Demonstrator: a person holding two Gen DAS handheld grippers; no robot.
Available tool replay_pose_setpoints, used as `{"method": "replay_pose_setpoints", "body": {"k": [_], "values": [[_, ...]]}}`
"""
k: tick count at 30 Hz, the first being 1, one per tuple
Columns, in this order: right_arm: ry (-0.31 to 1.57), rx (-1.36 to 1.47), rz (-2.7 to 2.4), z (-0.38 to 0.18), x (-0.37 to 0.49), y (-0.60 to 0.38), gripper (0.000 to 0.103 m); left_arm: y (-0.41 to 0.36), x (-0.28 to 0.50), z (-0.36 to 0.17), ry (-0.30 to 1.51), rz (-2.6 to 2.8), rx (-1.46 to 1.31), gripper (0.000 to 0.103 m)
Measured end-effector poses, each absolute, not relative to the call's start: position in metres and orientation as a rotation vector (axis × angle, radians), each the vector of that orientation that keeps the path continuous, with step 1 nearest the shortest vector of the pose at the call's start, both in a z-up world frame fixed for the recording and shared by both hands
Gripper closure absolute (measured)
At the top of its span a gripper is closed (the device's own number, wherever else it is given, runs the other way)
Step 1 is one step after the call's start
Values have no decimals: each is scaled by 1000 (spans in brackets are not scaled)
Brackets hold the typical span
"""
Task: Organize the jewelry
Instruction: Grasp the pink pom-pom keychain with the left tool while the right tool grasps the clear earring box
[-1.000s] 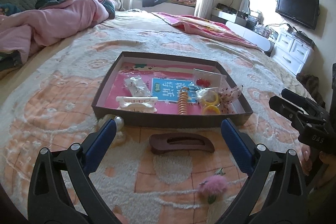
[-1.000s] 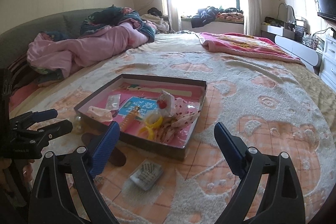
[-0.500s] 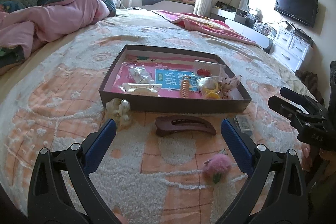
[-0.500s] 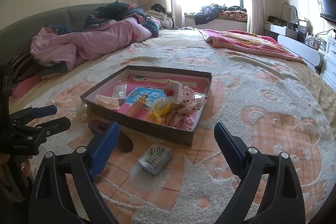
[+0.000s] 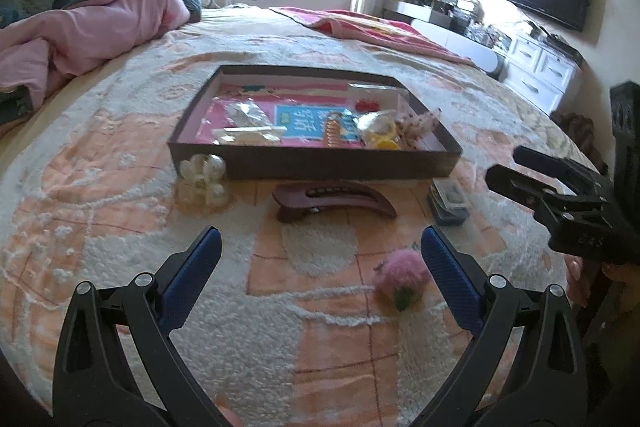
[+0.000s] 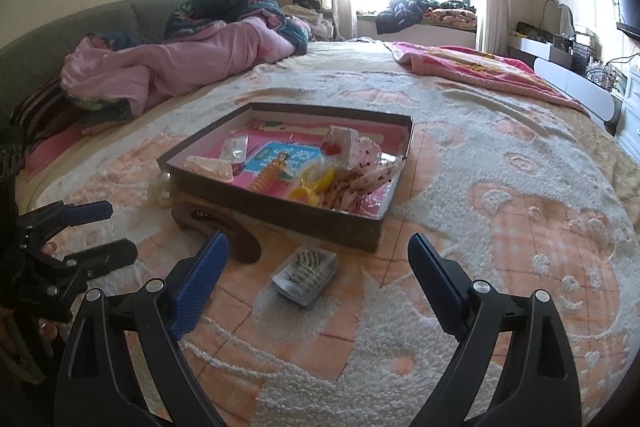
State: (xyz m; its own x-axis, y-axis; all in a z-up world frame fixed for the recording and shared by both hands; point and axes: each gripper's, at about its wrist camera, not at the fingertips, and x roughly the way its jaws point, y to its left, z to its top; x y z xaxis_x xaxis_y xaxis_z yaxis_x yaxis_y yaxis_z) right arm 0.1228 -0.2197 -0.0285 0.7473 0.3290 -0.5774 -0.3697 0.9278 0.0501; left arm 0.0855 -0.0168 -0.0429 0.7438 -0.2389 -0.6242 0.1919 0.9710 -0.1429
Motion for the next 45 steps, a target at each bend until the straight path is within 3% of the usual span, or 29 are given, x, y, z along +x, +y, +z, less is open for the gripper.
{"method": "replay_pose_setpoints", "body": {"k": [7,15,20,27,33,38,45], "values": [[660,-67,384,-41,131,-220,14,-32,88,-58,733,-305,-47,12],[740,-46,398,-61,147,-219,15,-49,93,-72,755,-373,-18,21],[777,-50,424,-70,154,-211,24,-55,96,-76,760,-390,-12,31],[831,-30,430,-80,163,-209,43,-61,99,-77,761,-409,-6,37],[827,-11,433,-79,163,-214,60,-66,101,-80,771,-422,1,56],[819,-9,436,-78,160,-216,61,-70,100,-82,778,-433,16,72],[804,-17,443,-74,155,-217,62,-69,98,-81,769,-435,15,78]]}}
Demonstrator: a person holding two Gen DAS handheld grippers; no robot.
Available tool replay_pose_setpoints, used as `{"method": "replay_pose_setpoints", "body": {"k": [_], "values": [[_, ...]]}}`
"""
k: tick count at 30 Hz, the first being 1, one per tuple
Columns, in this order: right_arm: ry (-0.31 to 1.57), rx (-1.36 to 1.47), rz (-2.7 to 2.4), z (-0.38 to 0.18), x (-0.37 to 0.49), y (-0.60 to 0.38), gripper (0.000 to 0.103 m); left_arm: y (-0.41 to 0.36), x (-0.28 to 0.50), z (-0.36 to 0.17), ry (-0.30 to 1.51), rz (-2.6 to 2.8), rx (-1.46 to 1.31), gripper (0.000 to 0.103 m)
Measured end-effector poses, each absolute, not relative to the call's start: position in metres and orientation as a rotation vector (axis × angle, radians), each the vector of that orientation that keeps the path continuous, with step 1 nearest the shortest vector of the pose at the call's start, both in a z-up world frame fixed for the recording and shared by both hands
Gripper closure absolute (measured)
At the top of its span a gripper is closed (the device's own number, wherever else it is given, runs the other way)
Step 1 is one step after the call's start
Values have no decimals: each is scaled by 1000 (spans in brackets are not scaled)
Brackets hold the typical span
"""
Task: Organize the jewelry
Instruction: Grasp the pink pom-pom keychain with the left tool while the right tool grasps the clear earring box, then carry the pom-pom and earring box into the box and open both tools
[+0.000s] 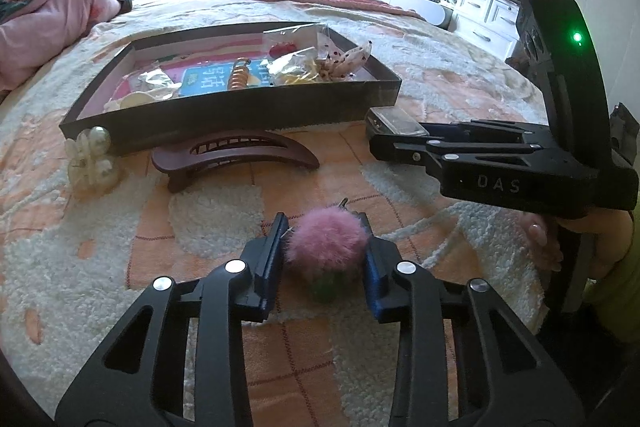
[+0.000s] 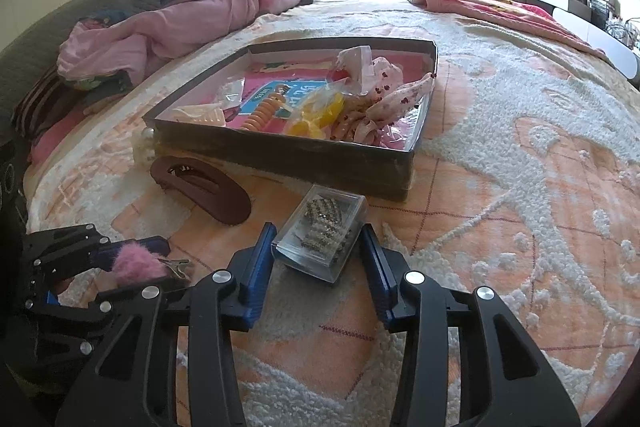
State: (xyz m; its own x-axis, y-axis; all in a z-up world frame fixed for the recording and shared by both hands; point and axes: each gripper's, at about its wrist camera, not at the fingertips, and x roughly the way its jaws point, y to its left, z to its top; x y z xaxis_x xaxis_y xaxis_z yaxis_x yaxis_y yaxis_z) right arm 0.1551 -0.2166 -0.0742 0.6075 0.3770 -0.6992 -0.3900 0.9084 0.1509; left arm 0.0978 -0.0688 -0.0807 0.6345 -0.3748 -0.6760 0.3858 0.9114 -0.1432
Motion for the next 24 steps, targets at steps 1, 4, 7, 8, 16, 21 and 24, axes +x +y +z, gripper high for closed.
{"method": "replay_pose_setpoints", "body": {"k": [1,4,7,8,16,21,24], "values": [[801,-17,445,-74,154,-217,62,-68,97,-80,768,-435,14,78],[792,-18,456,-71,151,-217,63,-67,97,-78,763,-432,11,79],[784,-15,467,-67,148,-216,63,-64,96,-75,753,-423,7,79],[780,-13,472,-66,147,-215,63,-63,96,-73,748,-418,6,79],[741,-12,511,-51,139,-209,65,-44,101,-58,716,-367,-24,79],[725,-34,533,-45,136,-200,67,-31,106,-50,696,-333,-46,79],[720,-41,539,-43,137,-195,67,-23,111,-46,688,-312,-58,79]]}}
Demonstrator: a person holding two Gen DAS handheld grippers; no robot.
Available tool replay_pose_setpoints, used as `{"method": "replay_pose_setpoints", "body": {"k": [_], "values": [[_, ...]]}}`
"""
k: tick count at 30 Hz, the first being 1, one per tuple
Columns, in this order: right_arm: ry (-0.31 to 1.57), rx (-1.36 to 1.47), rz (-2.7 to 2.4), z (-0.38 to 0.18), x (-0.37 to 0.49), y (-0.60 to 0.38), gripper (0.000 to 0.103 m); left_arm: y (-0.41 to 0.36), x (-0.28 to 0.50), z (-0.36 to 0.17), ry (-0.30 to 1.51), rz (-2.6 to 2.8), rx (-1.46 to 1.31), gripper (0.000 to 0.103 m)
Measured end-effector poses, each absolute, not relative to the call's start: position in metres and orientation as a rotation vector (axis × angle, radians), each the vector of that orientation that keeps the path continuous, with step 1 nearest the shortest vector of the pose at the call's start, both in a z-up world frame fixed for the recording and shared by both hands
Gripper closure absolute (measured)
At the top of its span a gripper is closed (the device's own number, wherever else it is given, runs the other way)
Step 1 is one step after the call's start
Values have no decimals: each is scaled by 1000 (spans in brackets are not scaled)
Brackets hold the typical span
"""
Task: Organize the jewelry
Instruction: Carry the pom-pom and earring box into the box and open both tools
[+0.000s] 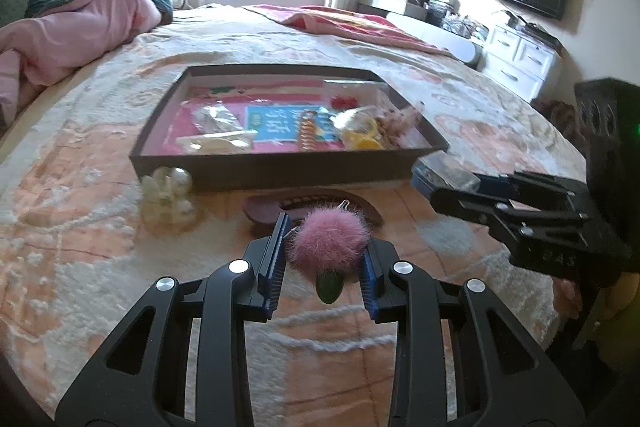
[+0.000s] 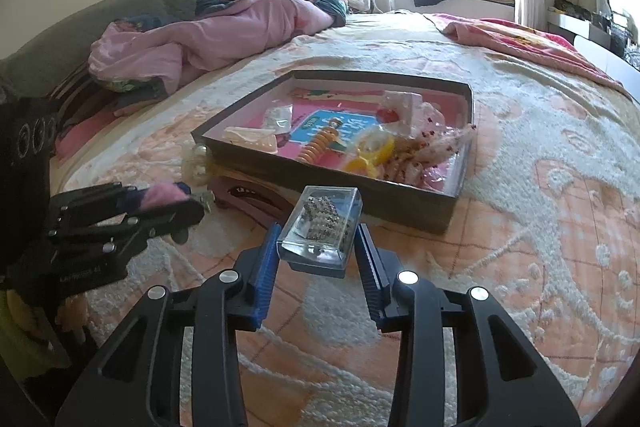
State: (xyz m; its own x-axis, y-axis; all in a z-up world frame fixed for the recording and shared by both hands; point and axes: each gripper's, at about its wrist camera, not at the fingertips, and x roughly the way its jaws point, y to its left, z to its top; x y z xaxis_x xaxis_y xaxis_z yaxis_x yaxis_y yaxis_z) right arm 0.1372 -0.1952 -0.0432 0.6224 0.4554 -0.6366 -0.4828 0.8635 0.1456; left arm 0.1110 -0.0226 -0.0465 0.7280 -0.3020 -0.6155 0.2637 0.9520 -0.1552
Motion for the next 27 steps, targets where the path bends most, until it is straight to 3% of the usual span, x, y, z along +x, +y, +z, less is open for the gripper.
{"method": "replay_pose_setpoints", "body": {"k": [27], "values": [[658,-43,541,-20,184,-162,70,31,166,-9,609,-201,-75,79]]}}
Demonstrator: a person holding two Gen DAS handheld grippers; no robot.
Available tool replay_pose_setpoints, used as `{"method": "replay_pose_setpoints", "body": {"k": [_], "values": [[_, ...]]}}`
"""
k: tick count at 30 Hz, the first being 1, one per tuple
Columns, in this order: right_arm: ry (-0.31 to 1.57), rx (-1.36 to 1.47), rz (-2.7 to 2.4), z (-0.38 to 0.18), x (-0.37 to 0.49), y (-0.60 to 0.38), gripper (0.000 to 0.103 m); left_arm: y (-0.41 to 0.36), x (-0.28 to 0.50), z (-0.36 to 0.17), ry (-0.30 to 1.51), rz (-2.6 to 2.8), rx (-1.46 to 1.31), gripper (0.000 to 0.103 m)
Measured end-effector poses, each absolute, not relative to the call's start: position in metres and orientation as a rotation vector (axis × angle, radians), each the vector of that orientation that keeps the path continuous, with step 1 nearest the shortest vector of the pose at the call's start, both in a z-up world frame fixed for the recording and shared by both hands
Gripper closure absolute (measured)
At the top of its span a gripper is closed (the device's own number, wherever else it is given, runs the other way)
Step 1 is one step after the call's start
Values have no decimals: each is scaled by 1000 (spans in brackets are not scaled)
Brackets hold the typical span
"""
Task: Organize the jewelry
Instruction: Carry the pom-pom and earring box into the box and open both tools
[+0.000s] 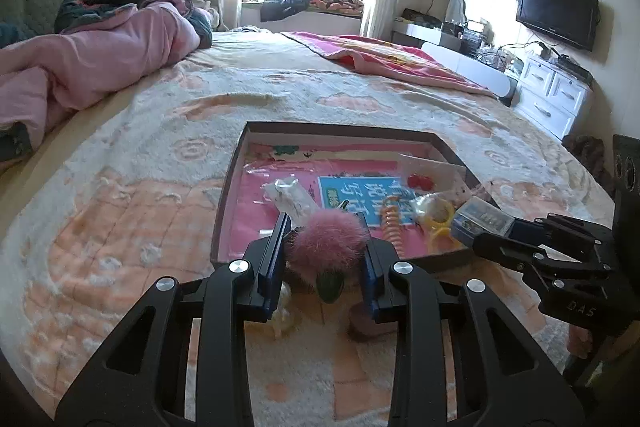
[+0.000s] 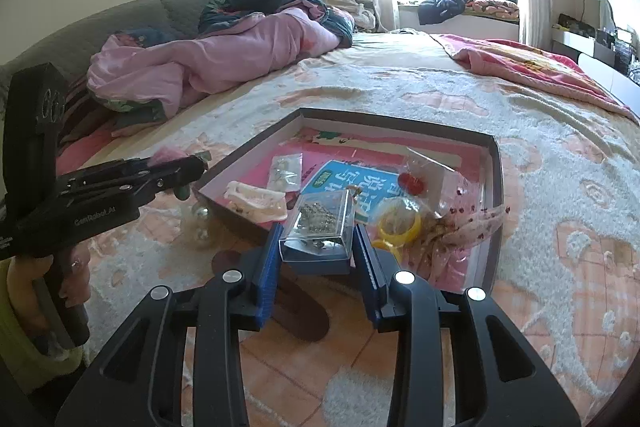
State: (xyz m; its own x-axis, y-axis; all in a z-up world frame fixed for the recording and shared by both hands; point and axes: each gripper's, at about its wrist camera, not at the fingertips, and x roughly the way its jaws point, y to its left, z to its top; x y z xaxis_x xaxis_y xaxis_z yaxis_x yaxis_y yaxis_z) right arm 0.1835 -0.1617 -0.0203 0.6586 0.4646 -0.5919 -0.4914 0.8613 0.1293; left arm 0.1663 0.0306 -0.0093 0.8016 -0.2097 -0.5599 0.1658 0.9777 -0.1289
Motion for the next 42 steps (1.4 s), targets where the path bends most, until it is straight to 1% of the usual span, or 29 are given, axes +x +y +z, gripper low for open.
{"method": "replay_pose_setpoints", "body": {"k": [13,28,42], "values": [[661,-46,502,-23,207,-161,70,32,198,-10,612,-208,-58,79],[683,-57,455,-33,236,-157,70,39,239,-30,660,-194,-56,79],[734,-67,432,-49,259,-143,70,42,255,-44,713,-188,-73,79]]}}
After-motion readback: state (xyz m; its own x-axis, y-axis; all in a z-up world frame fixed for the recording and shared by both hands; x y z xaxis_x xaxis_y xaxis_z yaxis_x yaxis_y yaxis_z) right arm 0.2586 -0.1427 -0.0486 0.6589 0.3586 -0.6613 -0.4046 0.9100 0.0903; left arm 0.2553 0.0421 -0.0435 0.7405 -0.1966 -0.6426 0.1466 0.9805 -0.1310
